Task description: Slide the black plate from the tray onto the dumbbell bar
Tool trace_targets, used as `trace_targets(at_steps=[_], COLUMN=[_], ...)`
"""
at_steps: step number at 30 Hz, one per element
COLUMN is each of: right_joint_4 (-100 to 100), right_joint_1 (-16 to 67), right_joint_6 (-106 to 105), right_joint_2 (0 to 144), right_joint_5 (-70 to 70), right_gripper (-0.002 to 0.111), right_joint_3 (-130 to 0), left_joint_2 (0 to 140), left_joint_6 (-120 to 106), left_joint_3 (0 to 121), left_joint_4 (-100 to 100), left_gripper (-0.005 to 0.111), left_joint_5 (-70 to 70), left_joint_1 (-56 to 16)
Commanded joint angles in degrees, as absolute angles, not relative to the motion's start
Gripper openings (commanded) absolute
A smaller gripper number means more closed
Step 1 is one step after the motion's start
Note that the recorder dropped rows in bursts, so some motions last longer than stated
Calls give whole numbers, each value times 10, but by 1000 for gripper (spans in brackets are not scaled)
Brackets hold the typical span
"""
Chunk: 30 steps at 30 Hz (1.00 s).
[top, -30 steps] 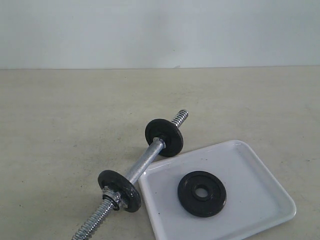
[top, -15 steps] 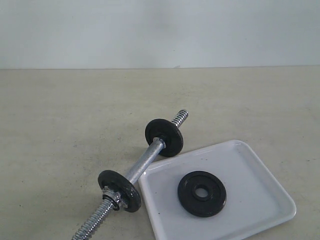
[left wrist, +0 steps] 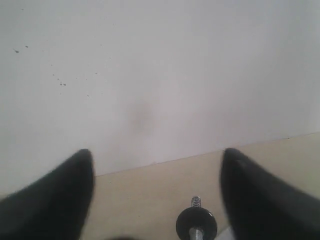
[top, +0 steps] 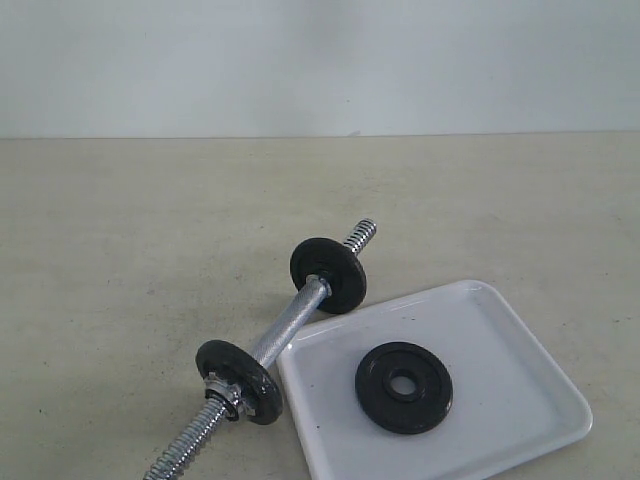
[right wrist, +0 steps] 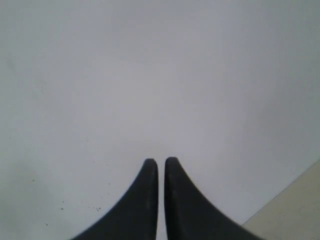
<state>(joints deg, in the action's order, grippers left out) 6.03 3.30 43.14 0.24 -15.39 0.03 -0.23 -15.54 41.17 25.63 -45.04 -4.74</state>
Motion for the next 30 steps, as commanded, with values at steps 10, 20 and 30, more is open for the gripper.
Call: trace_targets(at_steps=[10,20,30], right_joint_4=[15,-121,-699], right_joint_1=[48,52,52], right_joint_6=[523,536,895], right_joint_2=[0,0,15], right_joint_5=[-148,-152,-311], right_gripper=[1,1,1], right_joint_3=[0,0,-113], left_joint_2=[0,0,0], left_joint_6=[-119,-110,-172], left_joint_3=[396,326,288], left_joint_4=[272,314,341], left_gripper=[107,6,51], left_joint_5=[-455,-467,-448], left_joint_1=[-46,-46,-46])
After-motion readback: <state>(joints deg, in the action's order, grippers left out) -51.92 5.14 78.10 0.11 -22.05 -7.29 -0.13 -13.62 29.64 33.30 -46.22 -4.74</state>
